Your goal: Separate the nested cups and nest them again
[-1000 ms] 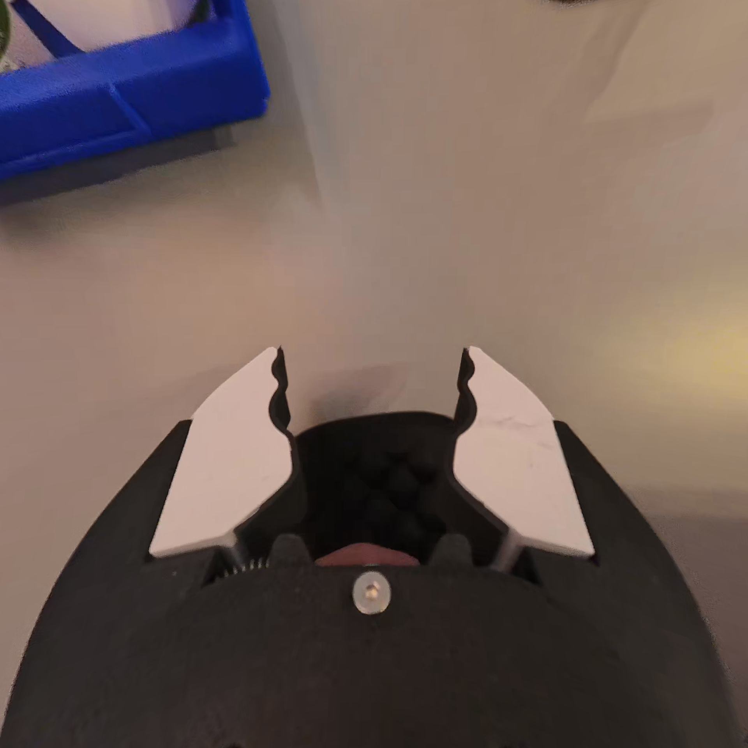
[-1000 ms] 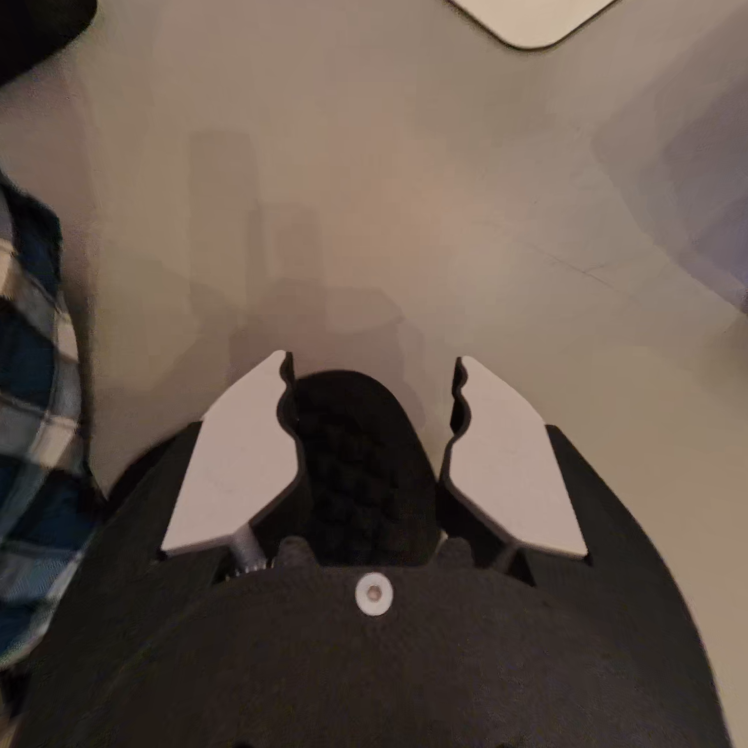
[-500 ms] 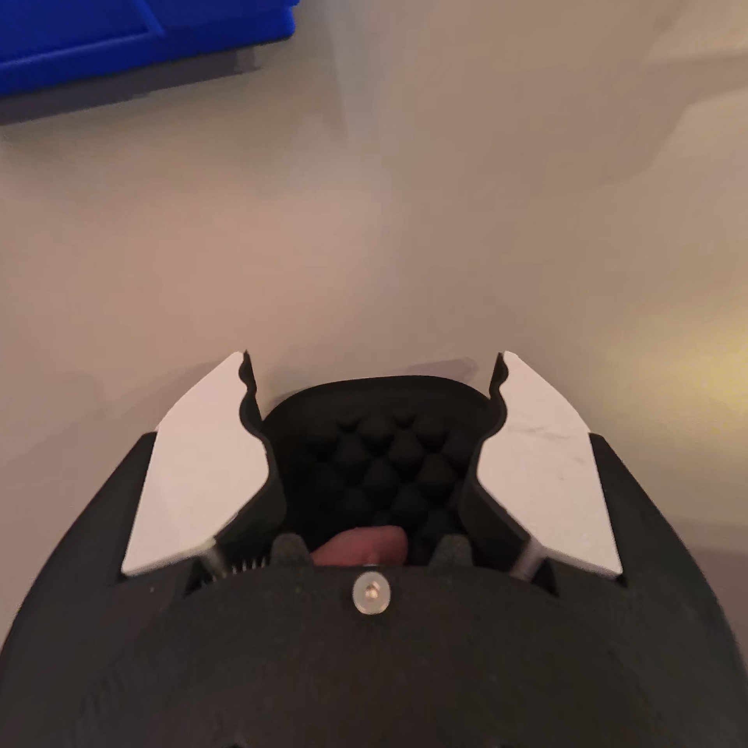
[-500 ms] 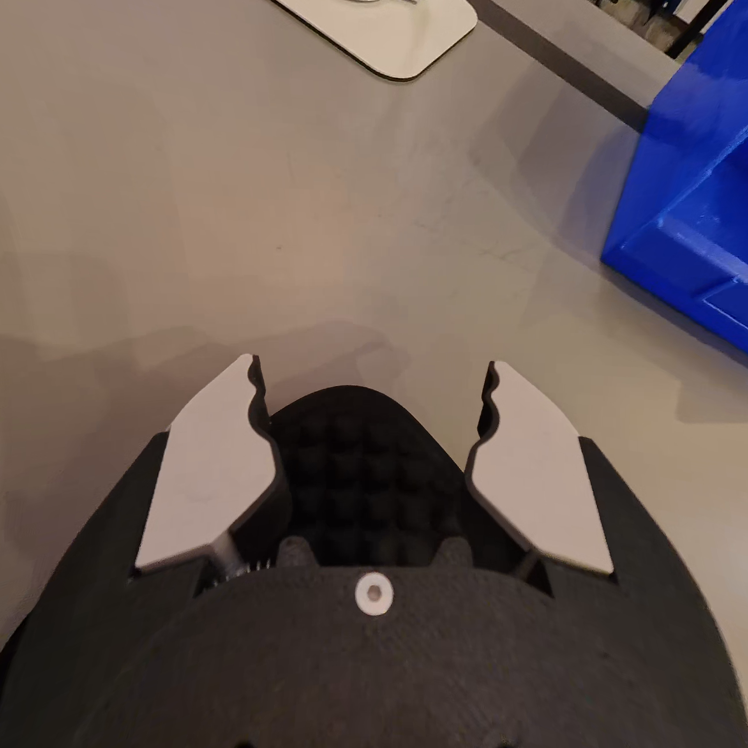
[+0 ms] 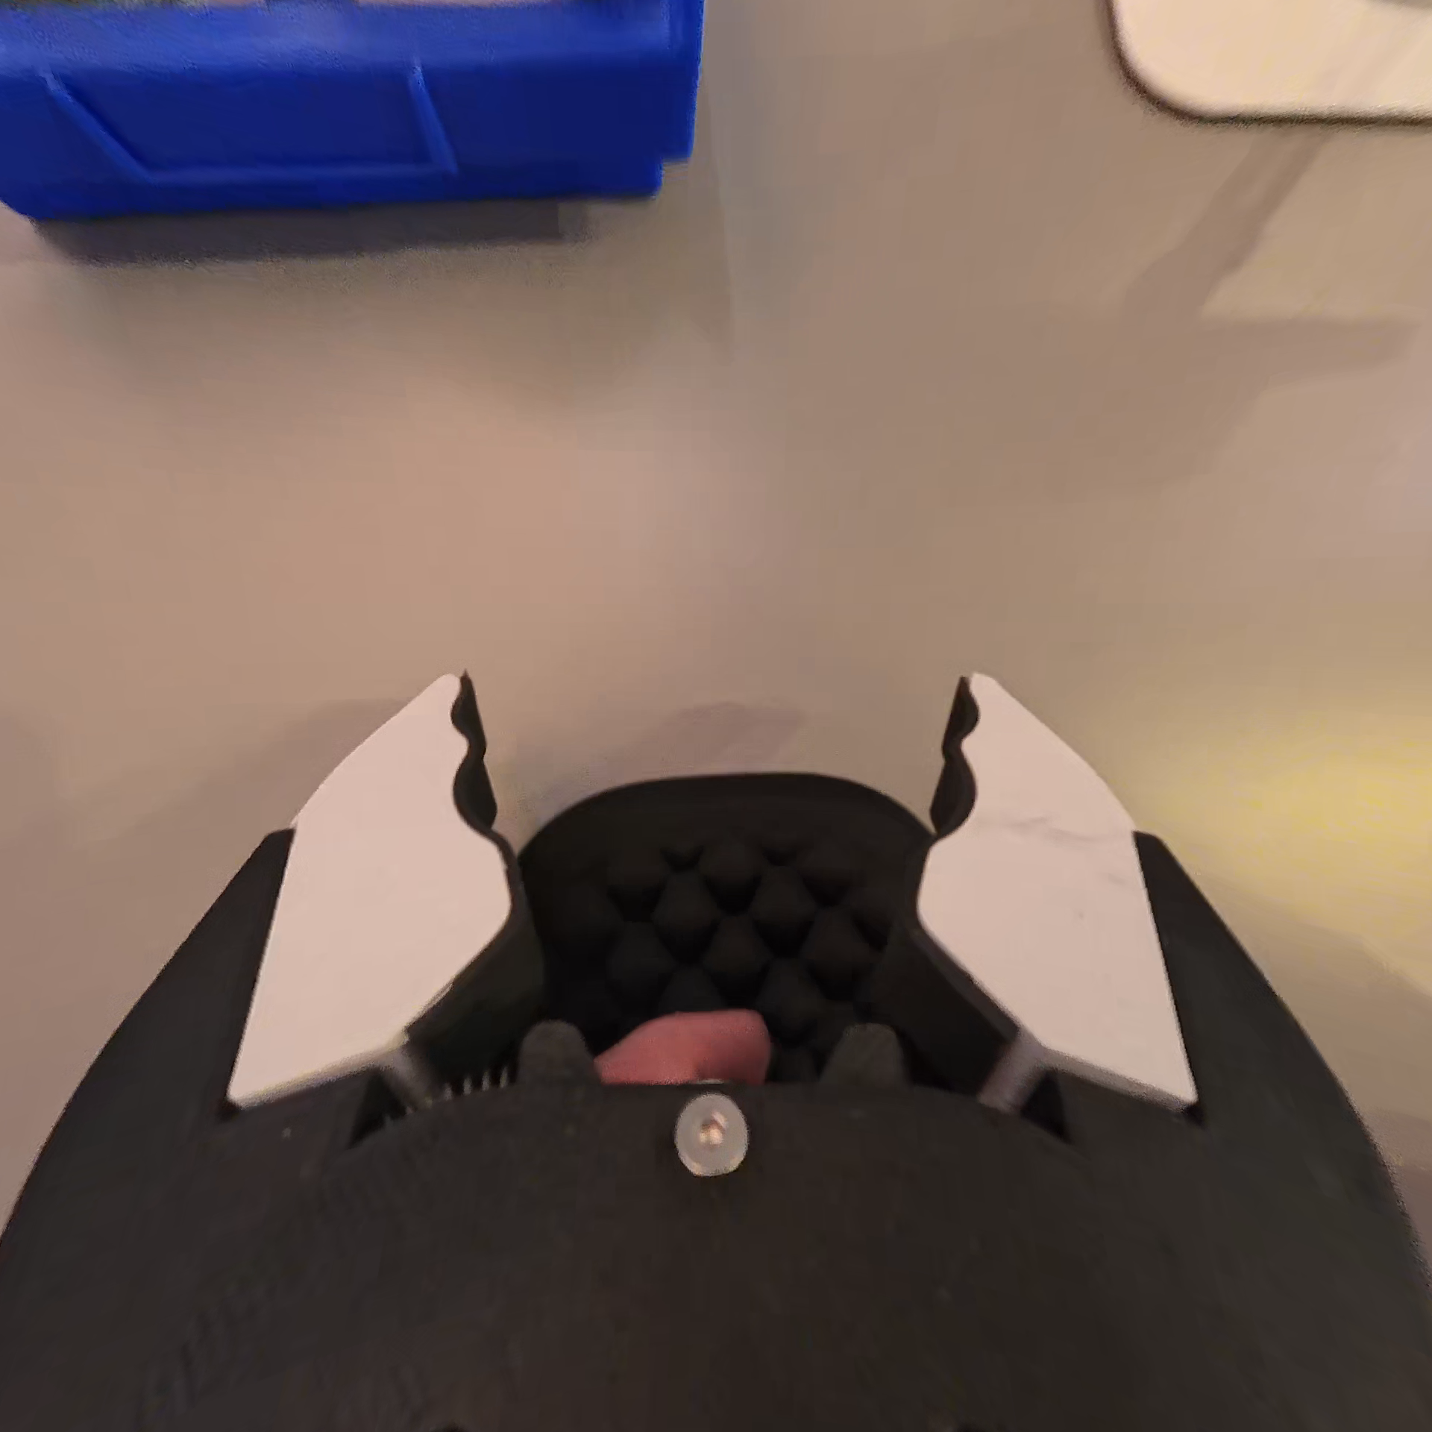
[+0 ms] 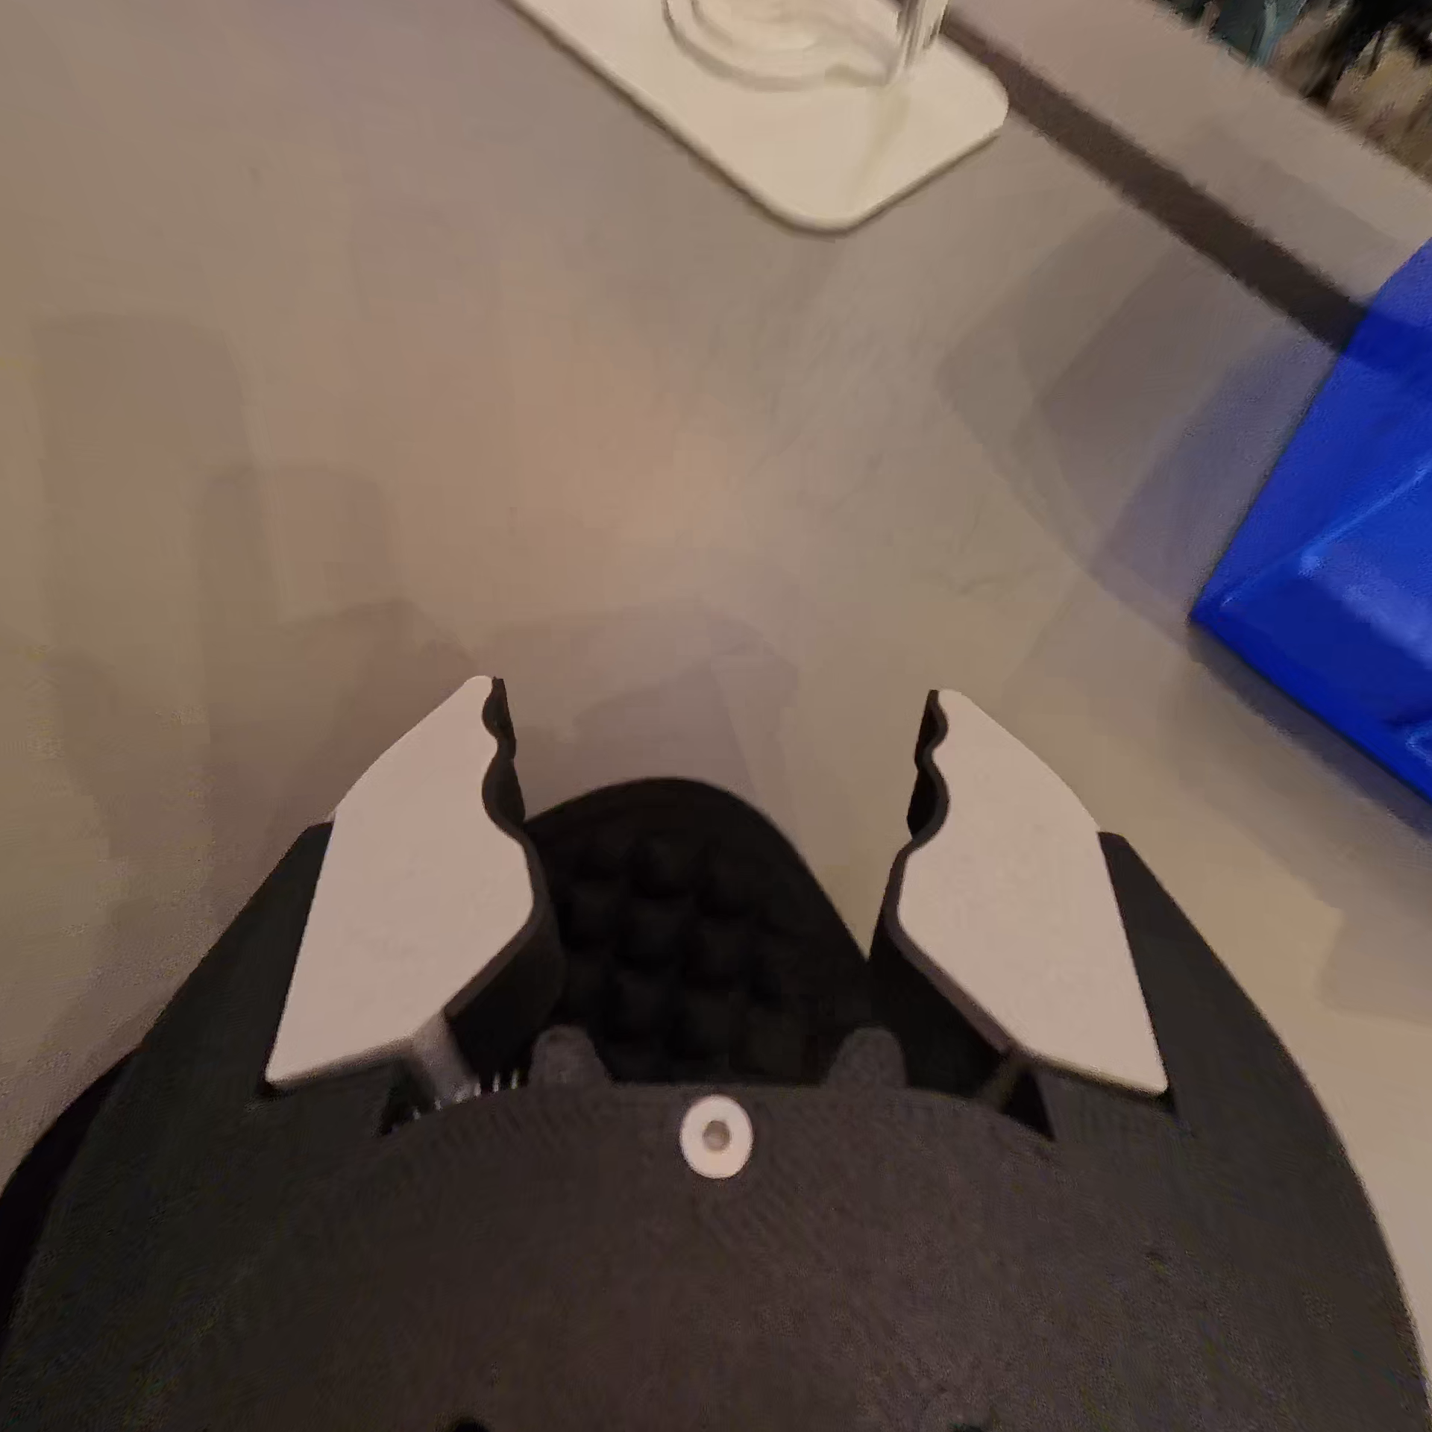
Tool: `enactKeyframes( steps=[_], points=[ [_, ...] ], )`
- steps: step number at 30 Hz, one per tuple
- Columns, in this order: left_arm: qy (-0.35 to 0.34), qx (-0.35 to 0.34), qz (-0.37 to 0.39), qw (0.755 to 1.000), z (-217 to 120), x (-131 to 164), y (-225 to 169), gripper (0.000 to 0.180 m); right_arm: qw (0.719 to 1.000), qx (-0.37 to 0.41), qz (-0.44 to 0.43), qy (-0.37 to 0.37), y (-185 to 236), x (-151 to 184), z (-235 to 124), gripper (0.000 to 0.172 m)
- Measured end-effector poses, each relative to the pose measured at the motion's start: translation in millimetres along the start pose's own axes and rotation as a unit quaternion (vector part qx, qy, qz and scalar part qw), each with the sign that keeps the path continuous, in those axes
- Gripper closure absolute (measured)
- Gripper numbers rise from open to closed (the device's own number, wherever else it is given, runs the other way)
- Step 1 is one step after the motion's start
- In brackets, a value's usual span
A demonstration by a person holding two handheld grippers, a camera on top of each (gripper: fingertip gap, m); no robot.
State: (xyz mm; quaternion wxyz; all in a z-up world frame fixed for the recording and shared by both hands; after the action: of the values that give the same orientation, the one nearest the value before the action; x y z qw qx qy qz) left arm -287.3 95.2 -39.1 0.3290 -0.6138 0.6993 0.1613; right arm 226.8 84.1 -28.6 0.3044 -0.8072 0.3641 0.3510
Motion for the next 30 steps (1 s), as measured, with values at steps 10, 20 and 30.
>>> enactKeyframes(
  steps=[10,20,30],
  points=[
    [-0.006,0.014,0.014,1.0,14,-7,8,0.066,1.0,0.002,-0.014,-0.002,10,-10,17,0.065],
    [-0.017,0.009,0.001,1.0,7,-6,8,0.058,0.999,-0.048,0.002,0.001,12,-11,12,0.057],
    [-0.029,0.069,0.065,0.995,42,-59,-41,0.056,0.995,-0.021,0.097,0.009,-1,-72,59,0.055]
  ],
)
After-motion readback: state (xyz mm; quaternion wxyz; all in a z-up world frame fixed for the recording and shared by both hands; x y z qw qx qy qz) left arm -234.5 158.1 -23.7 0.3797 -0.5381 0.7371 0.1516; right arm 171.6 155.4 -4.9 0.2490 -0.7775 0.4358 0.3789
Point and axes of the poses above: each gripper's, where its closed fingertips meet, z out along the fingers, x out of its underside, y = z × x across the jaws, the point moved 5 cm from there along -z, back along the fingers, and after that the axes turned 9 degrees about x, right-handed, at the moved point
